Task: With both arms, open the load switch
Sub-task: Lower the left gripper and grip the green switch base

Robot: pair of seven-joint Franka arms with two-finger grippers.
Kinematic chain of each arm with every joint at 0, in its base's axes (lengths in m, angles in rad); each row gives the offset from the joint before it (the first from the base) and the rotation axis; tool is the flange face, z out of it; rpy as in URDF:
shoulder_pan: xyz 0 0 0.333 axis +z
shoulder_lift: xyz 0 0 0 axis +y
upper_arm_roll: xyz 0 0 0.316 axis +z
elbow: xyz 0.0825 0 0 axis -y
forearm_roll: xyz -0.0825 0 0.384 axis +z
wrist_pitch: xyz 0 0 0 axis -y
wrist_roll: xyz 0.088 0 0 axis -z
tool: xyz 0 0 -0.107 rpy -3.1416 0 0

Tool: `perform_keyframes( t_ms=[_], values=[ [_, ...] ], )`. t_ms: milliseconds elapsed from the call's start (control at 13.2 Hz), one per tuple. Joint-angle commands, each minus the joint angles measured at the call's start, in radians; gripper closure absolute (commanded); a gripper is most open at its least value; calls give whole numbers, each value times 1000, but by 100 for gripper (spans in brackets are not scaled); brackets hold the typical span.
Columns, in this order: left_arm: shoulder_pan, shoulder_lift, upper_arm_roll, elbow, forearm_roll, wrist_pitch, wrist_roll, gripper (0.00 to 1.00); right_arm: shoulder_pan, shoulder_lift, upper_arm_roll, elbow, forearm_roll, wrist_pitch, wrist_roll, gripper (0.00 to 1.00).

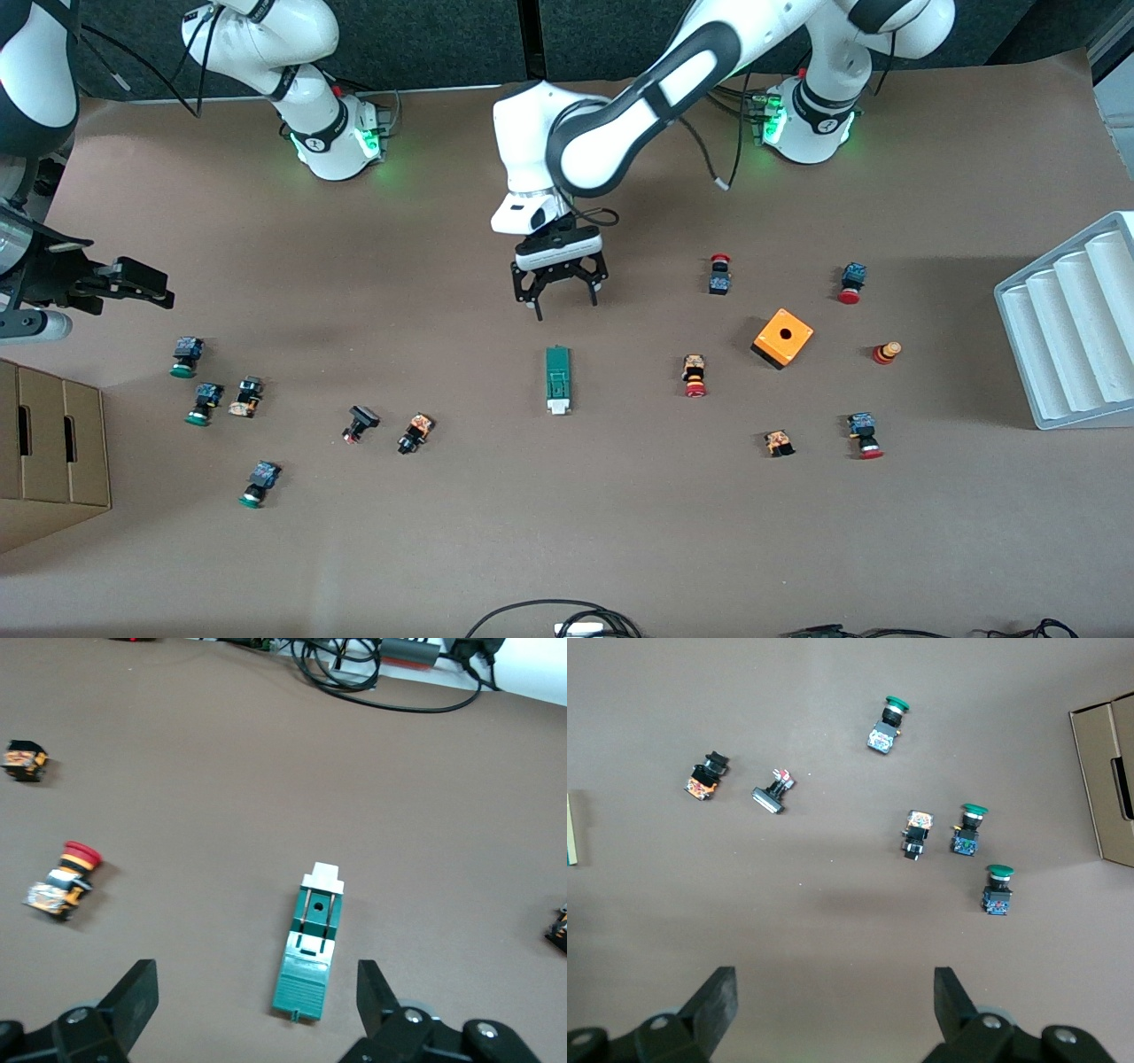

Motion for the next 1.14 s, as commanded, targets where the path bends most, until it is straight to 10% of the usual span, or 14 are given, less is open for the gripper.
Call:
perform_keyframes(
  t_ms=[0, 530, 1061],
  values=[
    [-28, 55, 7, 17, 113, 7, -81, 1, -1, 10, 1, 15, -25, 5, -2, 0],
    [-56, 231, 15, 0, 590, -8, -367, 1, 0, 22, -1, 15, -24, 4, 3, 0],
    [-104, 356, 44, 19, 809, -164, -532, 2, 7, 30, -1, 15, -24, -7, 3, 0]
  ],
)
